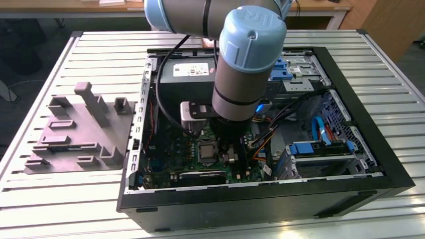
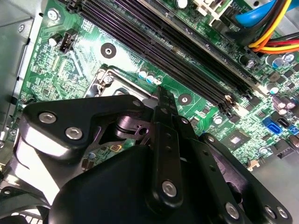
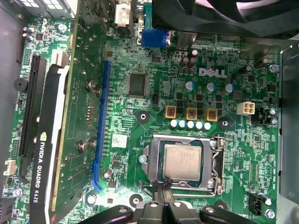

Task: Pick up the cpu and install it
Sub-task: 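Install the first cpu locking lever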

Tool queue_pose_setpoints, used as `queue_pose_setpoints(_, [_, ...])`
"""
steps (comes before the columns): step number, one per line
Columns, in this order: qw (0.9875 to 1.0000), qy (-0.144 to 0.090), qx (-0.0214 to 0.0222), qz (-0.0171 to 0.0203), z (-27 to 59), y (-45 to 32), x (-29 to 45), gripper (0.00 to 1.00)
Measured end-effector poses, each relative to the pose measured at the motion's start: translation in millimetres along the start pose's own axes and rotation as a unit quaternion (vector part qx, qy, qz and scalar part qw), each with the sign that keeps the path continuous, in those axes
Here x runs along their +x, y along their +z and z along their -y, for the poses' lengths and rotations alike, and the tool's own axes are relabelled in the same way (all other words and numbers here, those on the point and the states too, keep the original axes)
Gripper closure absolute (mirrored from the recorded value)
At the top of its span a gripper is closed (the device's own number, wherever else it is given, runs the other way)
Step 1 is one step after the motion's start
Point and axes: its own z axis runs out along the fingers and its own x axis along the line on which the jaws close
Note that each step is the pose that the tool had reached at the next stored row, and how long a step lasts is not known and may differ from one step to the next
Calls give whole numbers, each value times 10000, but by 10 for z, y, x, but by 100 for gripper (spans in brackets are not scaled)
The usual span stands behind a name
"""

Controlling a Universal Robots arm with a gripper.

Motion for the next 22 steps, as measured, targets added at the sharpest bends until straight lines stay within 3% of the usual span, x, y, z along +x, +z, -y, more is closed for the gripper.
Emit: queue_pose_setpoints(22, [10000,-18,0,-1,38,47,3,89])
